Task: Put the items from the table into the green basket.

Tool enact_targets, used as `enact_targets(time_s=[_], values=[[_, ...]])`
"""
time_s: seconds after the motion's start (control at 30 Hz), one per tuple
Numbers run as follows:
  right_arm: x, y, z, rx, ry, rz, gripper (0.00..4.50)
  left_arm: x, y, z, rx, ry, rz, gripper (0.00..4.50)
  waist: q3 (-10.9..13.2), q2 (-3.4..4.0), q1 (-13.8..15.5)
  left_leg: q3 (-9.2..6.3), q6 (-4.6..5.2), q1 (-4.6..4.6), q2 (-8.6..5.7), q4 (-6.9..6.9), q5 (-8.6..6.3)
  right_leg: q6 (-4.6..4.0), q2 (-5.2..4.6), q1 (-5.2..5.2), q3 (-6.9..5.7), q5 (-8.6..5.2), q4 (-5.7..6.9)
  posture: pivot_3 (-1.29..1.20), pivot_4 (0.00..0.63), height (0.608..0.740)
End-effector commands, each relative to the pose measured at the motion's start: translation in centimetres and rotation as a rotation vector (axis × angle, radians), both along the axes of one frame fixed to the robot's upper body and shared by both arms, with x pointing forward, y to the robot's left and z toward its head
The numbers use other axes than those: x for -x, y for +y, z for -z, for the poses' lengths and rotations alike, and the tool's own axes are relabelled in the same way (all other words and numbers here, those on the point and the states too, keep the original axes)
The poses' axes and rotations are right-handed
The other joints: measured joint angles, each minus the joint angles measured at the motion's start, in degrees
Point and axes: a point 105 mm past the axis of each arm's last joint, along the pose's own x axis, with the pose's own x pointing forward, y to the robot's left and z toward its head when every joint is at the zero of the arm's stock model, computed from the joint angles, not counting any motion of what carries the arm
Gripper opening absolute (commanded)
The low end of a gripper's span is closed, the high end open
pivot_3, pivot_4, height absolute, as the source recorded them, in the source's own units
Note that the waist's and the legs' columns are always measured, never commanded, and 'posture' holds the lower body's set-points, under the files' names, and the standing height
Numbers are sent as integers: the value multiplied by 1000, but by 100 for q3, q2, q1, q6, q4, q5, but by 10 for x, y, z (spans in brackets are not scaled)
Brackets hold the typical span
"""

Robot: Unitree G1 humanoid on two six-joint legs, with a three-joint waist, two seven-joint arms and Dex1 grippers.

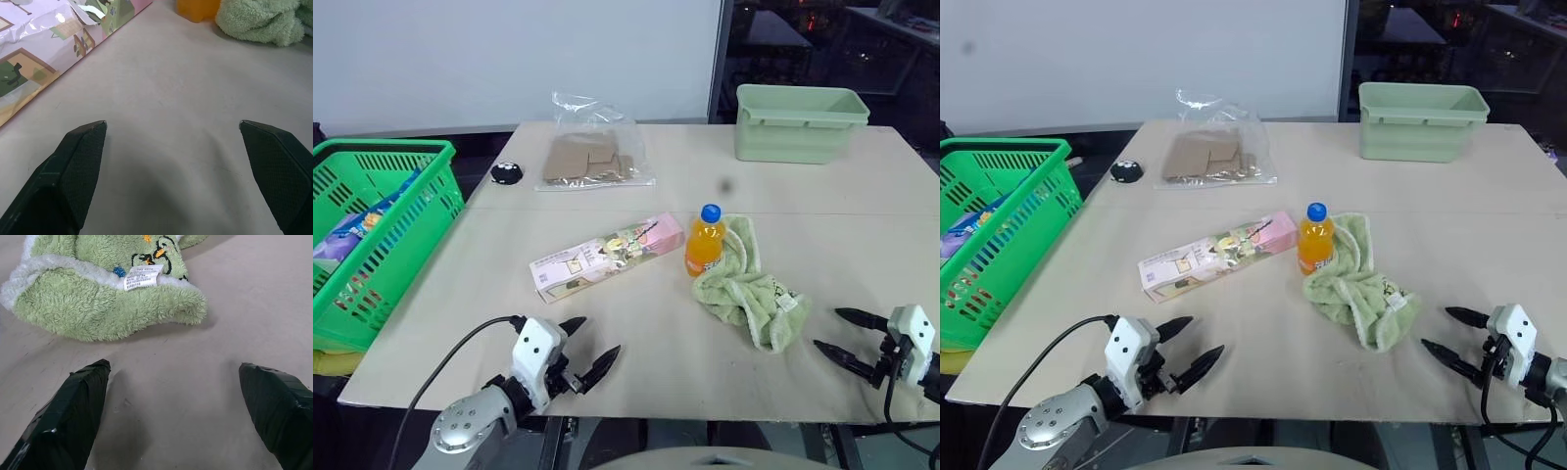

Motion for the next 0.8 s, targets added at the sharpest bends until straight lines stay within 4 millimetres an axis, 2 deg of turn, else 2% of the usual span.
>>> enact_targets(time_s=[0.03, 0.5, 0.67, 0.8], values=[[-5, -5, -16, -16, -40, 3, 4500, -6, 4, -7, 4, -50, 2, 4472, -8, 12, -4, 0, 0, 0, 0, 0, 0, 0, 0, 0, 0, 0, 0, -38, 27, 740], [-8, -1, -21, -40, -34, 49, 4500, -16, 11, -6, 26, -73, 29, 4472, -13, 15, -24, 20, 0, -1, -1, 0, 0, 0, 1, 0, -1, 0, -2, -55, 22, 740], [-3, 6, -25, -46, 14, 7, 4500, -11, 3, -17, 46, -80, 75, 4472, -12, 14, -21, 20, 0, -2, 0, 0, 0, 0, 0, -1, -1, 0, -2, -44, 21, 740], [-5, 19, -38, -90, 4, -37, 4500, -12, 5, -38, 9, -136, 123, 4472, -9, 9, -17, 17, 0, -3, 2, 0, 0, 0, 1, 0, -3, 0, -3, -36, 26, 740]])
